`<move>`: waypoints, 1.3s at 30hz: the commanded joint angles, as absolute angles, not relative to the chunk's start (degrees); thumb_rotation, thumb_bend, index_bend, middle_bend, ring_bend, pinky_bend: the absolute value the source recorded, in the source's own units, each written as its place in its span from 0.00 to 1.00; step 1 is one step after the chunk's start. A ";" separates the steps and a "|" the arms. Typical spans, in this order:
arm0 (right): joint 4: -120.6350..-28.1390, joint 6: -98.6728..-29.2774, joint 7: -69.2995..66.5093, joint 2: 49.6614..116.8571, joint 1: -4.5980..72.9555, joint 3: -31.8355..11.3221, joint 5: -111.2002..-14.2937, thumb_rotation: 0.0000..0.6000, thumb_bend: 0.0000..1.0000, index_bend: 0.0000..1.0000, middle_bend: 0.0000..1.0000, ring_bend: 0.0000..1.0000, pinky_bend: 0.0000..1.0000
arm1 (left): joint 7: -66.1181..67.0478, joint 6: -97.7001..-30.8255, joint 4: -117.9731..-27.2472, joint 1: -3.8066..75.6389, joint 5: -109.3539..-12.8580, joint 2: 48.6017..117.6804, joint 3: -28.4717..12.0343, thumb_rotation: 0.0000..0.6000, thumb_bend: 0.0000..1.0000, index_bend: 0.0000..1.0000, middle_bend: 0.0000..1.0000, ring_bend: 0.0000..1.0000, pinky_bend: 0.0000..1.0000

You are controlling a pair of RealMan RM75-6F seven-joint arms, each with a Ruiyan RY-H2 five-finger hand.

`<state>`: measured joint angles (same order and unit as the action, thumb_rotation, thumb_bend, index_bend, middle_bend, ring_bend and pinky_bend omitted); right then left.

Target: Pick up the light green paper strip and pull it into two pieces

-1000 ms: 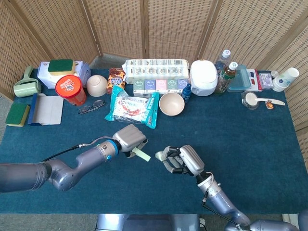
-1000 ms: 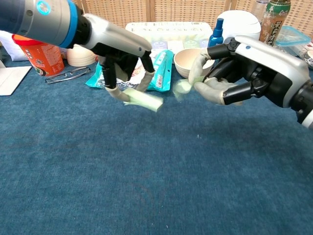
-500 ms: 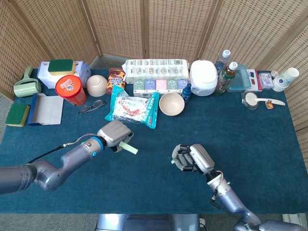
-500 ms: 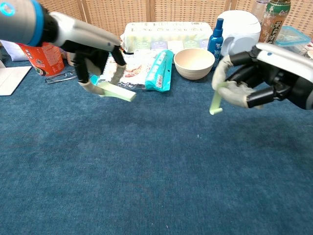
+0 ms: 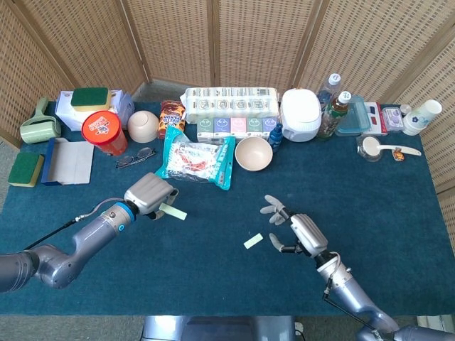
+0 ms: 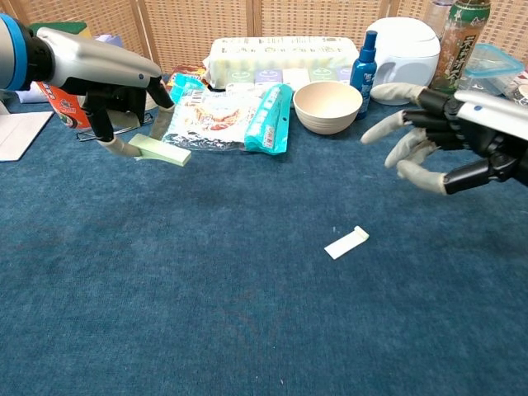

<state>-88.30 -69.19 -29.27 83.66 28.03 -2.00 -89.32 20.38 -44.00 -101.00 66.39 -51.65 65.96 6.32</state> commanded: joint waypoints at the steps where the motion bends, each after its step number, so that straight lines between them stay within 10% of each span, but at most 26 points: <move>1: -88.10 -69.93 -29.34 82.95 27.35 -2.09 -88.97 1.00 0.50 0.00 0.26 0.32 0.36 | 20.95 -44.39 -101.46 65.65 -52.37 65.70 6.18 1.00 0.36 0.40 0.64 0.66 0.80; 12: -88.19 -71.62 -28.15 80.42 25.47 -2.06 -88.63 1.00 0.50 0.00 0.27 0.30 0.34 | 20.77 -47.37 -103.59 61.67 -55.25 64.22 4.84 1.00 0.31 0.22 0.31 0.33 0.53; 39: -86.69 -78.05 -6.02 74.99 18.42 -2.47 -84.04 1.00 0.50 0.23 0.21 0.11 0.15 | 11.41 -86.79 -106.62 21.57 -75.23 56.21 15.33 1.00 0.30 0.21 0.30 0.32 0.51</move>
